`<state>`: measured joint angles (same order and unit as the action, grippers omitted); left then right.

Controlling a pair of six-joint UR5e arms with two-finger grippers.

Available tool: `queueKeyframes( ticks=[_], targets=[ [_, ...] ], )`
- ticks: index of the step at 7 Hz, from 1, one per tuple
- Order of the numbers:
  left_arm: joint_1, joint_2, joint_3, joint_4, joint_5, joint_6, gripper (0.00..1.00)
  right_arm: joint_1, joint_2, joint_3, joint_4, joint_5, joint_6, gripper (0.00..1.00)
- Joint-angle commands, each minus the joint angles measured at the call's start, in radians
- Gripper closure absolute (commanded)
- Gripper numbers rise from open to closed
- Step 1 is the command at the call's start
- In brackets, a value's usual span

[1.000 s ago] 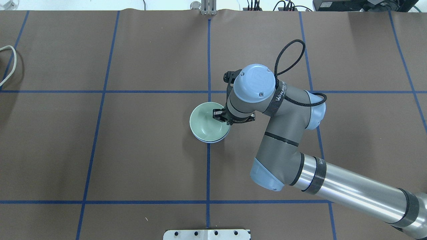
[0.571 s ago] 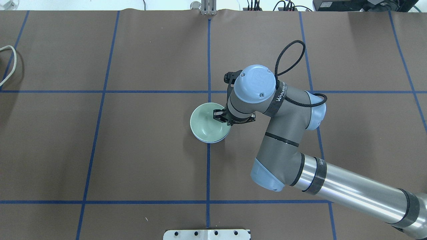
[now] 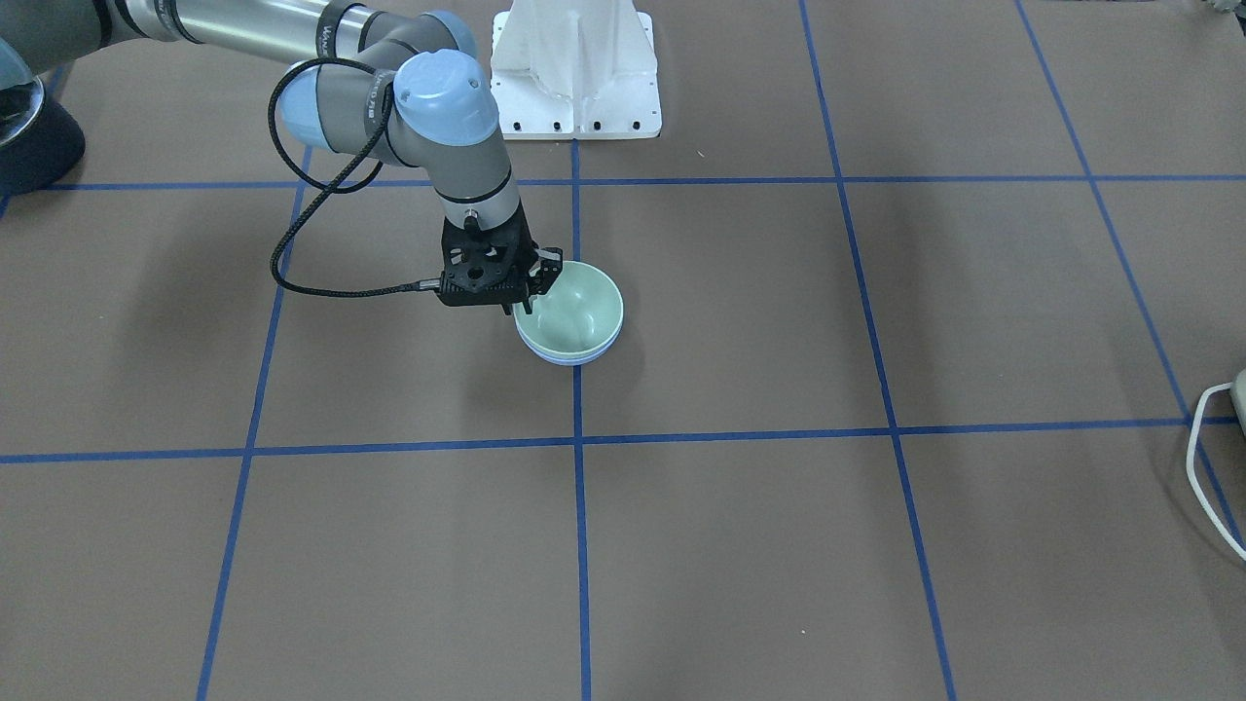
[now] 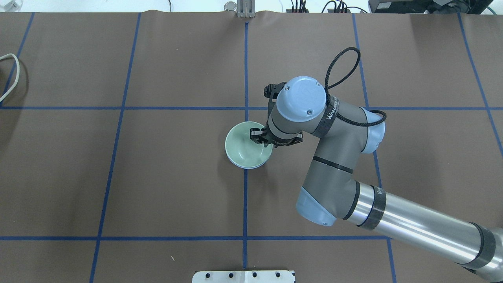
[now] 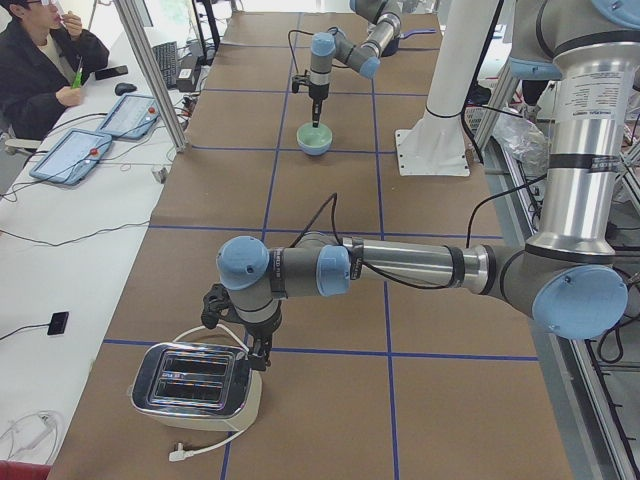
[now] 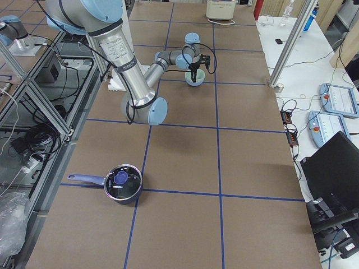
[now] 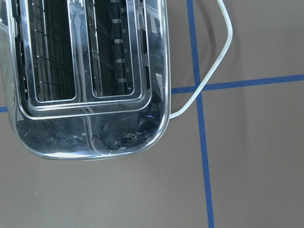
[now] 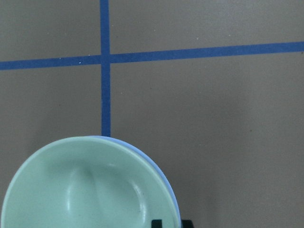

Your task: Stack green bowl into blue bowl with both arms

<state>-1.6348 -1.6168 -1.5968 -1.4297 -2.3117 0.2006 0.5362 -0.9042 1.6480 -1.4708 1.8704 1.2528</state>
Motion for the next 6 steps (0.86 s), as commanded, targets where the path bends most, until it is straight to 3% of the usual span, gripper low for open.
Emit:
queueKeyframes(
  ticks=[1,3,6],
  targets=[
    [0.001,0.0,0.0,0.0,0.0,-0.003,0.01,0.065,0.001,0.036,-0.012,0.028,-0.013,0.0],
    [0.001,0.0,-0.005,0.0,-0.002,-0.067,0.01,0.236,-0.028,0.036,-0.022,0.175,-0.103,0.0],
    [0.001,0.002,-0.035,0.0,-0.015,-0.154,0.01,0.537,-0.183,0.024,-0.101,0.297,-0.585,0.0]
  ],
)
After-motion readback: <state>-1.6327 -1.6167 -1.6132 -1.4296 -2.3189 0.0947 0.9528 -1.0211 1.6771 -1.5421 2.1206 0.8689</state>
